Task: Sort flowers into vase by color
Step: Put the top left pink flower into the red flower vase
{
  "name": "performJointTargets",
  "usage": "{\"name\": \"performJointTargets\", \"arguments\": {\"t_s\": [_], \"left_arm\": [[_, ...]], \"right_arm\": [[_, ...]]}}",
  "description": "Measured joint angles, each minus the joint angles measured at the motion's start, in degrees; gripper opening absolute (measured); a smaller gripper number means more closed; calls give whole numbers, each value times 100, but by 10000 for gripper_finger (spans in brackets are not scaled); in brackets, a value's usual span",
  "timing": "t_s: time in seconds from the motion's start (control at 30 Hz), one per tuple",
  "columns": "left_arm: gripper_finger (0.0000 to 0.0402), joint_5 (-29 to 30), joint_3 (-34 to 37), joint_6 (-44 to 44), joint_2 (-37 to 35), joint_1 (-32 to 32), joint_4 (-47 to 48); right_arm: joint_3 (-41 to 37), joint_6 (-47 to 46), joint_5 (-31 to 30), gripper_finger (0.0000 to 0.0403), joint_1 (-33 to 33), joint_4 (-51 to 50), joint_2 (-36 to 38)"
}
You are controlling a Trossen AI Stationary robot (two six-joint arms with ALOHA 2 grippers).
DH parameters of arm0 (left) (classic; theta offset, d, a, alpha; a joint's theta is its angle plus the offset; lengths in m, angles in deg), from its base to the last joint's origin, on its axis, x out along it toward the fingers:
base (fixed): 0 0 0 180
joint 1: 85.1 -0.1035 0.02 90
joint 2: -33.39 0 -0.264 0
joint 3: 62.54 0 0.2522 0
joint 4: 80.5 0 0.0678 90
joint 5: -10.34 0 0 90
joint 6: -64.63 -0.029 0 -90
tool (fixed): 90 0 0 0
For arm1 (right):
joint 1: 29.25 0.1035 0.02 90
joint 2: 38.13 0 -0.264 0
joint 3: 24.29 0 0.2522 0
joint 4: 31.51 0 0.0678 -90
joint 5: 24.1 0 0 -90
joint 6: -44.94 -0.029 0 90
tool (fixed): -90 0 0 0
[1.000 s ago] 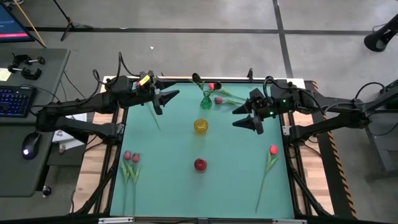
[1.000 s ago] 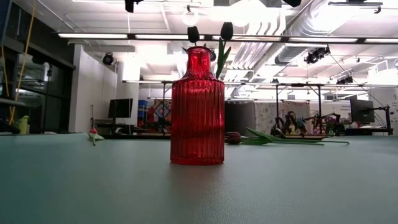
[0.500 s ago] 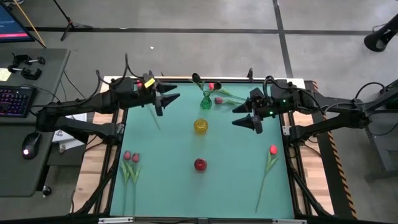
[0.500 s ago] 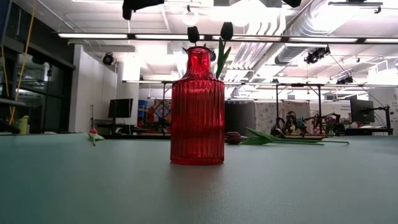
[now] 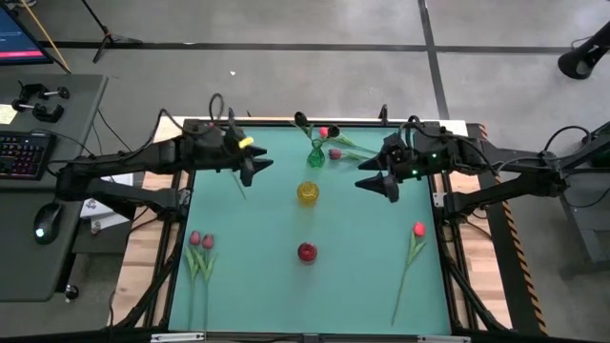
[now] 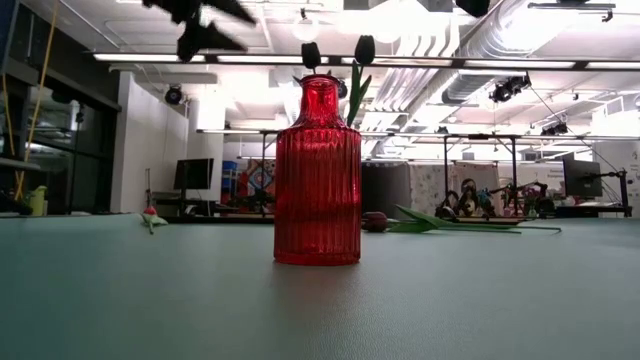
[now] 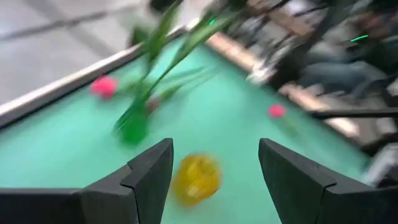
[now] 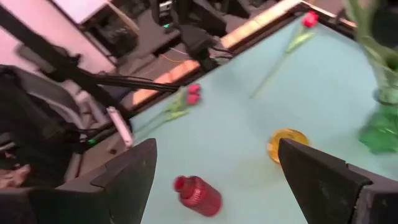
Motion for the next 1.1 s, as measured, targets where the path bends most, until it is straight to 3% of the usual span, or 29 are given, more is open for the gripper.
{"name": "performJointTargets", "arguments": {"t_s": [0.17,0.23,0.3,0.5,0.63,0.83,1.1], "left_arm": [[225,1487,0,1503,457,-131,1672],[225,1764,0,2254,797,-385,2309],[225,1690,0,2512,1221,-793,2611],[225,1739,0,2103,2600,-2188,2653],[225,1799,0,2754,3156,-2964,2725],[225,1761,0,3443,3502,-3446,2447],[225,1559,0,3890,4003,-3632,2054]], "right_arm": [[0,-212,-421,325,0,-451,0],[0,-332,-653,325,0,-609,0],[0,-460,-884,325,0,-717,0],[0,-638,-1250,325,0,-827,0],[0,-778,-1255,325,0,-827,0],[0,-772,-1274,325,0,-829,0],[0,-771,-1307,325,1,-835,0]]}}
